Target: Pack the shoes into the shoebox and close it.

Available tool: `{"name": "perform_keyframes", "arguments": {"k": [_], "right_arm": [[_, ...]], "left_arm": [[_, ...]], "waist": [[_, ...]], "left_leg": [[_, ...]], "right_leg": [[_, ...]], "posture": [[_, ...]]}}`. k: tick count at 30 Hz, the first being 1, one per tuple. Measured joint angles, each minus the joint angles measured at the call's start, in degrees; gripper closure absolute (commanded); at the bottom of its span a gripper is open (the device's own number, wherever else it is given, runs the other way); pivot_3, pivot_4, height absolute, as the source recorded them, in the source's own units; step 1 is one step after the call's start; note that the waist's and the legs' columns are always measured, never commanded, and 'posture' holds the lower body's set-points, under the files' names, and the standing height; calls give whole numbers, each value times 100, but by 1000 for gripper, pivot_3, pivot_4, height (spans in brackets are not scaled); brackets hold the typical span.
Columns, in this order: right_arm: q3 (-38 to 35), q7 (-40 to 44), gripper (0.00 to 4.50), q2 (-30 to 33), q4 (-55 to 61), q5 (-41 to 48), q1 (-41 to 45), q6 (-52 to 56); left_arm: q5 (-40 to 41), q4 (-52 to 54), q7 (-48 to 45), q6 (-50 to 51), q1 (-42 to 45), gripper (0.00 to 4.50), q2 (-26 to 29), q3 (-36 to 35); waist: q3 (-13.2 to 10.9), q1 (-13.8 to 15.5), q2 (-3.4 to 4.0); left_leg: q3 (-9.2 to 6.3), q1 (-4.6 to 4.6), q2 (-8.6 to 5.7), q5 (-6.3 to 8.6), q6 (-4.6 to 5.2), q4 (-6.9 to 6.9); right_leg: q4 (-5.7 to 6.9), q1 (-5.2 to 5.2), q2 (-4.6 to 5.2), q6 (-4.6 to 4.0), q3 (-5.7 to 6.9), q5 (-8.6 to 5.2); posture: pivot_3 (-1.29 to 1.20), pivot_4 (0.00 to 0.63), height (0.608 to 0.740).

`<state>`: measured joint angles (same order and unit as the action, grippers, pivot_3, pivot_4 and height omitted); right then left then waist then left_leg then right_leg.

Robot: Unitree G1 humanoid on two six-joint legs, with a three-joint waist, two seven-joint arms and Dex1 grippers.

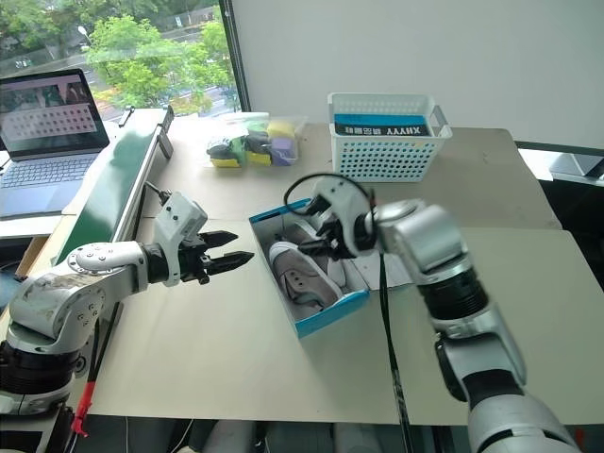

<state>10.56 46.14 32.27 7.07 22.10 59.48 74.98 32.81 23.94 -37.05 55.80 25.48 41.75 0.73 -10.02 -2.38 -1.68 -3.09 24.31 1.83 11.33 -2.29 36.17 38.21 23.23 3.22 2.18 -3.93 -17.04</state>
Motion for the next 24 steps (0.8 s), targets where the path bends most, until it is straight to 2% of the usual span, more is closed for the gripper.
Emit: {"name": "perform_keyframes", "arguments": {"k": [3,4,5,9,12,15,17,18,19,20,24], "right_arm": [[-319,278,3719,459,369,319,611,87],[-310,398,4170,687,524,417,582,112],[-293,451,4433,767,568,455,525,136],[-178,770,4433,1791,1005,673,-536,304],[-988,781,4433,2096,1446,1060,-1347,834],[-2092,770,4433,2260,2084,1377,-2056,1002],[-2775,840,4433,2223,2522,1608,-2698,1053],[-2874,846,4433,2218,2590,1654,-2845,1070],[-3138,879,4433,2124,2845,1782,-3343,1197],[-3661,752,4433,1672,3180,1901,-4062,1308],[-4002,200,4433,542,3392,1897,-5295,1114]], "left_arm": [[-18,-10,-239,-94,104,1639,43,162],[-35,-20,-341,-135,151,1639,59,224],[-43,-21,-383,-169,153,1639,78,240],[-85,-74,-826,-330,275,1639,204,427],[-146,-235,-1263,-527,524,1639,328,696],[-266,-494,-1623,-752,893,1639,341,889],[-355,-691,-1775,-857,1088,1639,337,985],[-371,-735,-1801,-873,1139,1639,330,1010],[-432,-877,-1886,-944,1246,1639,345,1048],[-532,-1087,-2063,-1043,1461,1639,302,1193],[-659,-1410,-2392,-1194,1819,1639,290,1310]], "waist": [[0,-12,2],[2,-8,0],[2,-5,0],[-2,80,3],[-4,144,6],[-4,145,7],[-3,159,5],[-3,161,5],[-4,158,6],[0,160,0],[0,143,2]], "left_leg": [[-5,-10,9,3,5,-13],[-4,-11,10,4,6,-11],[-4,-9,8,4,6,-11],[0,13,-6,7,13,13],[4,12,-6,8,15,17],[1,5,-1,8,16,22],[-1,1,2,9,17,24],[-1,1,2,10,18,27],[0,2,1,11,21,39],[-5,3,2,12,23,51],[2,-8,0,14,26,66]], "right_leg": [[-3,-7,-10,0,4,0],[-5,-11,-10,0,4,0],[-11,-11,-8,0,4,0],[-12,-7,6,5,4,-3],[-8,-6,5,6,2,-3],[-2,-14,-2,6,2,-3],[-5,-24,-7,6,4,-4],[-5,-24,-7,6,4,-4],[-2,-27,-6,7,3,-4],[0,-34,-9,8,7,-4],[6,-50,-8,10,0,-6]], "posture": [[0,150,740],[0,150,740],[0,150,740],[0,150,740],[0,150,740],[0,150,740],[0,150,740],[0,150,740],[0,150,740],[0,150,740],[0,150,740]]}}
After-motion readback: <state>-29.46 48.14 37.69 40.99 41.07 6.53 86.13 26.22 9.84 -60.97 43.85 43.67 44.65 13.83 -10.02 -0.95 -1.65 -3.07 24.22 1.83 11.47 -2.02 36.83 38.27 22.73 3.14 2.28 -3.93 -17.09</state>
